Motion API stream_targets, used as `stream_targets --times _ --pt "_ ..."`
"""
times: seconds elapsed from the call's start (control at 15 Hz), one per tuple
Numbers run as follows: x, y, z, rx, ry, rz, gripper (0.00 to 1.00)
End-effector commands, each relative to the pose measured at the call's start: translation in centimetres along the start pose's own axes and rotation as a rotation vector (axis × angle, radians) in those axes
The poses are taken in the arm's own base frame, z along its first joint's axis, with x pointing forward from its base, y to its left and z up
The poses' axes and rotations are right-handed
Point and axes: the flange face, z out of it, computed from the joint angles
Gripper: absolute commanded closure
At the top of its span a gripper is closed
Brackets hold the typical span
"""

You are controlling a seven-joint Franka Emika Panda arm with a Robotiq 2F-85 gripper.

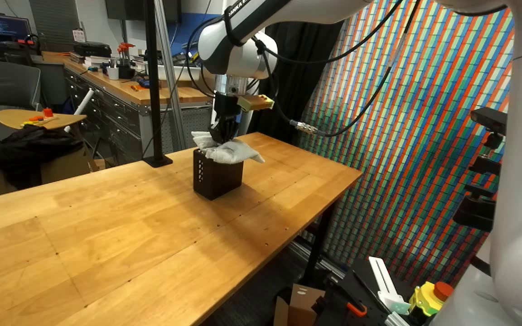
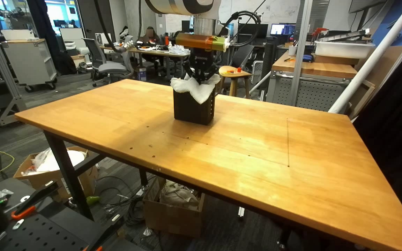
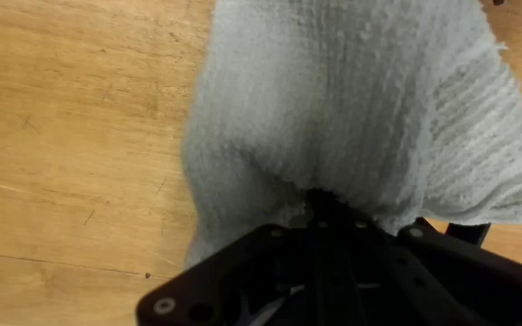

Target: Pick up the cloth and put it in the box

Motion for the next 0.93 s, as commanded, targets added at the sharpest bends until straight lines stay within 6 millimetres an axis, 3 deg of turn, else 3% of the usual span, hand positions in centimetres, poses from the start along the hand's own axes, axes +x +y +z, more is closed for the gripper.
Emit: stream_targets --times 0.0,0.2,0.53,0.87 --pt "-0.2 0.7 2.2 0.06 -0.013 0.011 0.99" --pt "-0.5 0.9 3.7 0.092 -0.031 0.026 0.99" --pt "-0.4 0.6 4.5 0.104 -0.06 0.025 0.99" --pt "-0.2 -0.1 3.0 0.078 -0.066 0.025 0.99"
